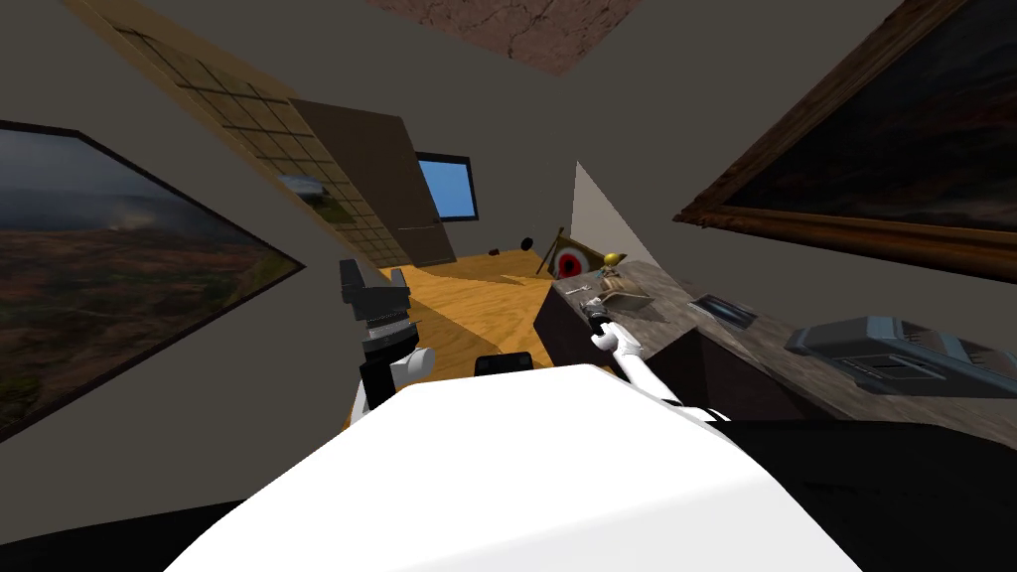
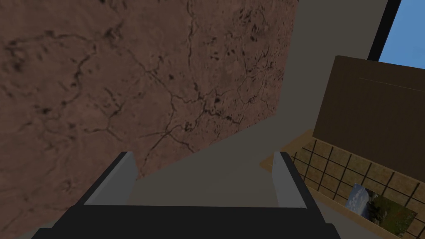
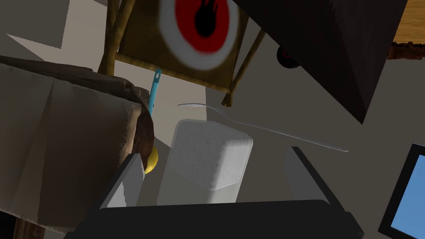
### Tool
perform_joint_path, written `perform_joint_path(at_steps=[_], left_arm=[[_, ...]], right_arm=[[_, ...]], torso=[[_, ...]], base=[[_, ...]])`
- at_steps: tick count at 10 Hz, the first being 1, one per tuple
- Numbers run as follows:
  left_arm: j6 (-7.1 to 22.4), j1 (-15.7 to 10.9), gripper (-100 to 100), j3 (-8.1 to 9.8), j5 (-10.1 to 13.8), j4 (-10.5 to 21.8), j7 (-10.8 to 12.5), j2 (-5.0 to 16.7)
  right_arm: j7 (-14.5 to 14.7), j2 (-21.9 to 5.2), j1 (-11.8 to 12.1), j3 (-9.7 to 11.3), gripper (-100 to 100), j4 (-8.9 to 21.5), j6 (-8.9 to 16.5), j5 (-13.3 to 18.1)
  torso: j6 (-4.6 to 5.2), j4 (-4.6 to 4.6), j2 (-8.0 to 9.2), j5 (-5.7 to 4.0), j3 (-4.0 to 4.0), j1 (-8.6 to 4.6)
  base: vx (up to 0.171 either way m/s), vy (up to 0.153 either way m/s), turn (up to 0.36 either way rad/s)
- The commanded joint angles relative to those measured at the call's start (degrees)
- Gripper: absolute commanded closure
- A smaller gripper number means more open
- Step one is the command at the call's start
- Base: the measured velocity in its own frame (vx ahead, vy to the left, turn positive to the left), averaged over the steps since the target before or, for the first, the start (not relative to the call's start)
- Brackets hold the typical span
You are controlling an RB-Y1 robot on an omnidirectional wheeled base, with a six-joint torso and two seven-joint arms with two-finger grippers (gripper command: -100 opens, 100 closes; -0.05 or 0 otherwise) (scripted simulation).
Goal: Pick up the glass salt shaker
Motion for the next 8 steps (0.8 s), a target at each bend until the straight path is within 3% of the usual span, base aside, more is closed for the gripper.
perform_joint_path(at_steps=[1, 2, 3, 5, 6, 8], left_arm=[[0.0, 0.0, 0, 0.00, 0.0, 0.0, 0.0, 0.0], [0.0, 0.0, 0, 0.00, 0.0, 0.0, 0.0, 0.0], [0.0, 0.0, 0, 0.00, 0.0, 0.0, 0.0, 0.0], [0.0, 0.0, 0, 0.00, 0.0, 0.0, 0.0, 0.0], [0.0, 0.0, 0, 0.00, 0.0, 0.0, 0.0, 0.0], [0.0, 0.0, 0, 0.00, 0.0, 0.0, 0.0, 0.0]], right_arm=[[-2.9, 0.1, -2.9, 2.5, -100, 1.9, 2.9, 2.9], [-3.7, 0.1, -3.6, 2.5, -100, 1.9, 4.5, 2.9], [-5.7, 0.1, -5.7, 4.8, -100, 3.4, 6.2, 5.4], [-6.8, 0.1, -6.5, 4.8, -100, 3.4, 8.7, 5.4], [-9.5, 0.1, -9.2, 7.1, -100, 4.8, 10.7, 7.9], [-9.9, 0.1, -9.5, 7.1, -100, 4.8, 12.6, 7.9]], torso=[[0.00, 0.00, 0.00, 0.00, 0.00, 0.00], [-0.11, -0.01, 0.09, -0.08, 0.03, -0.10], [-0.08, -0.03, 0.00, -0.10, -0.02, -0.08], [-0.07, -0.05, -0.08, -0.10, -0.06, -0.08], [-0.05, -0.09, -0.29, -0.07, -0.18, 0.06], [-0.07, -0.06, -0.13, -0.09, -0.09, -0.04]], base=[[-0.162, -0.102, 0.198], [-0.144, -0.082, 0.111], [-0.158, -0.095, 0.190], [-0.089, -0.053, 0.050], [-0.119, -0.063, 0.186], [-0.095, -0.047, 0.059]])
